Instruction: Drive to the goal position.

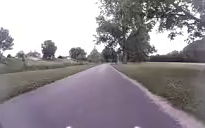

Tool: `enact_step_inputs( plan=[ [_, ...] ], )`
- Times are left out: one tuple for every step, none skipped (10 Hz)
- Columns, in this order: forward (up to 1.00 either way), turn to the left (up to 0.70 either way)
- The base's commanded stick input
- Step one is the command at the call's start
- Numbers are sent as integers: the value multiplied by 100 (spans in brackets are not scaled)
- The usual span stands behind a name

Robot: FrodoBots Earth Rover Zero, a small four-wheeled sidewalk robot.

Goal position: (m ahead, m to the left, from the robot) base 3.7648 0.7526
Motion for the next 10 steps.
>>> enact_step_inputs(
  plan=[
    [70,0],
    [70,0],
    [70,0],
    [70,0],
    [70,0],
    [70,0],
    [70,0],
    [70,0],
    [70,0],
    [70,0]
  ],
)
